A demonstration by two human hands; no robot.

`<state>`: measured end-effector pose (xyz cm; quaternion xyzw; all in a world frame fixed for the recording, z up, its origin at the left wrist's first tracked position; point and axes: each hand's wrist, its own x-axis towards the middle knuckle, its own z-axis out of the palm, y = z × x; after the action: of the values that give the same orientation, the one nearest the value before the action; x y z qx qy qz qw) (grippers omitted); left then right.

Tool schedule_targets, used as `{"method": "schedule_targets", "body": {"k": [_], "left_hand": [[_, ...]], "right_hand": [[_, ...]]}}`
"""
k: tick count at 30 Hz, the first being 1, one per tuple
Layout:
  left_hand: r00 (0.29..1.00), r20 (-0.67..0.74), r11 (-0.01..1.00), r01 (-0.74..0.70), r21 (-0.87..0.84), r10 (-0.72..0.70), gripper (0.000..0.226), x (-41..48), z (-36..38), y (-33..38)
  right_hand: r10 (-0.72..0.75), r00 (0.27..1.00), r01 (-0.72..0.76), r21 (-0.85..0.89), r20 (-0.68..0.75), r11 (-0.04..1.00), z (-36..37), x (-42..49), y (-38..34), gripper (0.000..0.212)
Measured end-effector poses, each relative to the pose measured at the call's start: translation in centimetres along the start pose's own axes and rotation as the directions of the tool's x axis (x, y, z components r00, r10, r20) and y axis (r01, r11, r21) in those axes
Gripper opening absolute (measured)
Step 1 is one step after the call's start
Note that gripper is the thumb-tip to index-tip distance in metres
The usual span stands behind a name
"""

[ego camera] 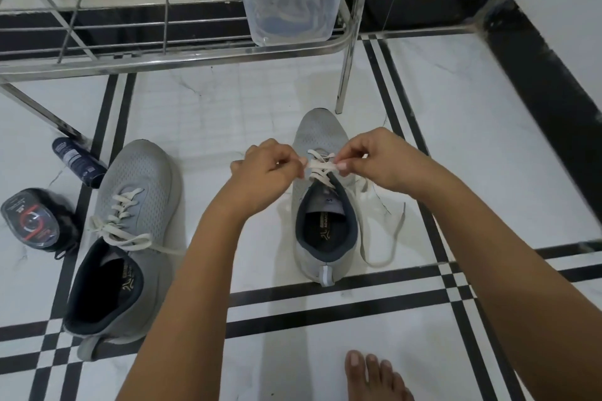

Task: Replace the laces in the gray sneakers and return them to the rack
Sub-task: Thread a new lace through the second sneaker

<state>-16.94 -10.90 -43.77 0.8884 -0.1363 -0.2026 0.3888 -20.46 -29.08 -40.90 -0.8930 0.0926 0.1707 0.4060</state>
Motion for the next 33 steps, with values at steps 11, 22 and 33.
{"method": "schedule_targets", "body": {"k": [11,22,33], "left_hand": [[0.998,0.067,0.927,0.034,-0.375,-0.01,0.02,-0.1,1.2,0.3],[0.993,-0.062,0.861,0.057,-0.505,-0.103,0.018,-0.2,1.6,-1.0],[0.956,-0.146,0.841,0.146,-0.521,-0.256,0.004,-1.6,5.9,-3.3]], "right_hand": [[-0.073,0.997,0.072,0.168,0.005,0.983,2.4,0.2,-0.2,0.019],[-0.024,0.996,0.044,0.24,-0.087,0.97,2.9,0.2,0.5,0.009],[0.068,0.976,-0.076,-0.028,-0.205,0.997,5.6,0.0,2.0,0.014]]}}
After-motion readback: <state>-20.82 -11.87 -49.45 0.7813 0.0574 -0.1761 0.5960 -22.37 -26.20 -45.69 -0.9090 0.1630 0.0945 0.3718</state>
